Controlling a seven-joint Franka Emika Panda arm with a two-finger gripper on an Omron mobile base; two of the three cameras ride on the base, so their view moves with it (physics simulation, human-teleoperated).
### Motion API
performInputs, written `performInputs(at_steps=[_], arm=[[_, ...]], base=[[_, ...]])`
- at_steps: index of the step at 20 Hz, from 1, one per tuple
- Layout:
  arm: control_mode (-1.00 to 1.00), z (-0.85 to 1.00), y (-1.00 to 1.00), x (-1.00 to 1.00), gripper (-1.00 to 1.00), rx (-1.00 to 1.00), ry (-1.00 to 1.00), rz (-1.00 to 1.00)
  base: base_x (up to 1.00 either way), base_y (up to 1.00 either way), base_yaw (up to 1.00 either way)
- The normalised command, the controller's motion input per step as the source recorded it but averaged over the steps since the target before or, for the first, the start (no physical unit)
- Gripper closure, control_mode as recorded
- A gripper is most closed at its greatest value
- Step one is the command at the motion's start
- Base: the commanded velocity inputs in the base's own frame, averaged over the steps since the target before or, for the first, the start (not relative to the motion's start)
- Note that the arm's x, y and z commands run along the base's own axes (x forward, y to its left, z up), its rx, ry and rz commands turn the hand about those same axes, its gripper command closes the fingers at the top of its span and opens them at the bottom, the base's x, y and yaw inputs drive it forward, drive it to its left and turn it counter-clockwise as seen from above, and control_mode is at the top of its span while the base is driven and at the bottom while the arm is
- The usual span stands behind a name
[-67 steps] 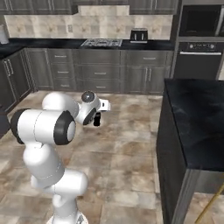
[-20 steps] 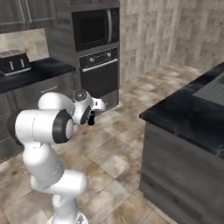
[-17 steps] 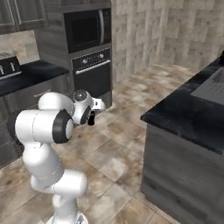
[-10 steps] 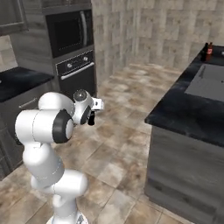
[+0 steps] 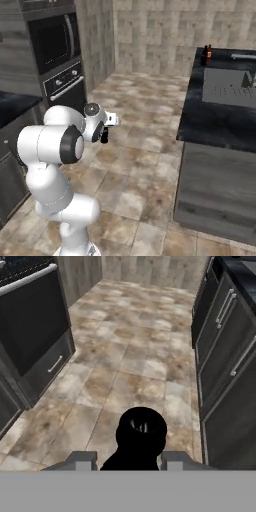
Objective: Place the large bottle from the dining counter next to the other large bottle outside the sink, and place the small bottle from the dining counter next to the other small bottle inside the sink.
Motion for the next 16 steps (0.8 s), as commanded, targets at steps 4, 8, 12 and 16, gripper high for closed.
performInputs(at_steps=[4,8,12,16], arm=[[1.0,0.0,0.0,0.0,1.0,0.0,0.0,0.0],[1.0,0.0,0.0,0.0,1.0,0.0,0.0,0.0],[1.0,0.0,0.0,0.0,1.0,0.0,0.0,0.0],[1.0,0.0,0.0,0.0,1.0,0.0,0.0,0.0]], base=[[0.64,0.76,-0.39],[0.85,0.71,-0.33],[0.95,0.66,-0.31],[1.0,0.64,-0.31]])
